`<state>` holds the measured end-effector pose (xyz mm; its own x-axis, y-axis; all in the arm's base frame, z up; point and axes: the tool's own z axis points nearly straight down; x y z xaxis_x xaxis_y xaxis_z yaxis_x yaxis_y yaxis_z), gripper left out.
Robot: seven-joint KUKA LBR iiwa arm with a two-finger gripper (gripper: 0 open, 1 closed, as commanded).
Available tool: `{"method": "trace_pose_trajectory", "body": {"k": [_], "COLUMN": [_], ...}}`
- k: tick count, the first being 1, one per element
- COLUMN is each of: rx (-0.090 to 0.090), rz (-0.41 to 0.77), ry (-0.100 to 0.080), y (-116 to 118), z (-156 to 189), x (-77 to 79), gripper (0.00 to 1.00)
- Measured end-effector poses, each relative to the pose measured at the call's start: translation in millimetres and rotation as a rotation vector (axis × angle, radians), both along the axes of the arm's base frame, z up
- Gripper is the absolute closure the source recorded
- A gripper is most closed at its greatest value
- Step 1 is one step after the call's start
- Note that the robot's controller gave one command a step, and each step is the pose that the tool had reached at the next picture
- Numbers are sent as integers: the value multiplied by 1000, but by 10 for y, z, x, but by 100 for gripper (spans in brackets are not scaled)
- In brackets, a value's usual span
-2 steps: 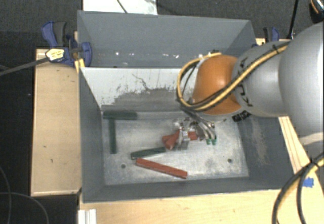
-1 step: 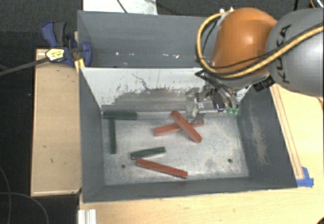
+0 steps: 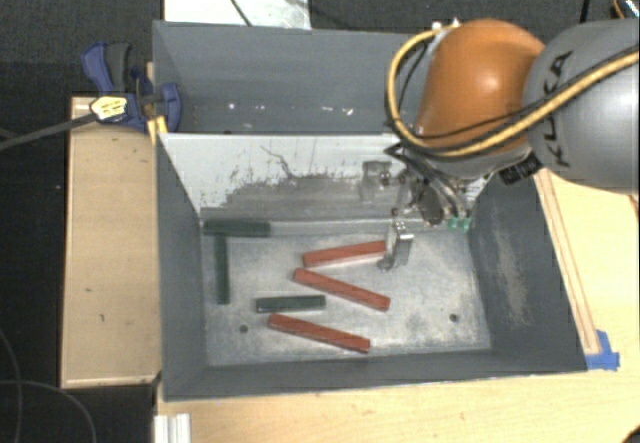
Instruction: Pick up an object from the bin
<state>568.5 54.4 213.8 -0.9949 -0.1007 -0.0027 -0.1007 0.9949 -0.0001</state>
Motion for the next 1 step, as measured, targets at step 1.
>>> {"method": "trace_pose_trajectory", "body": {"k": [1], "rx": [0], "rz": [-79], "ry": [9], "y": [-54], "z": [-1121], "x": [-58], "gripper": [0]}}
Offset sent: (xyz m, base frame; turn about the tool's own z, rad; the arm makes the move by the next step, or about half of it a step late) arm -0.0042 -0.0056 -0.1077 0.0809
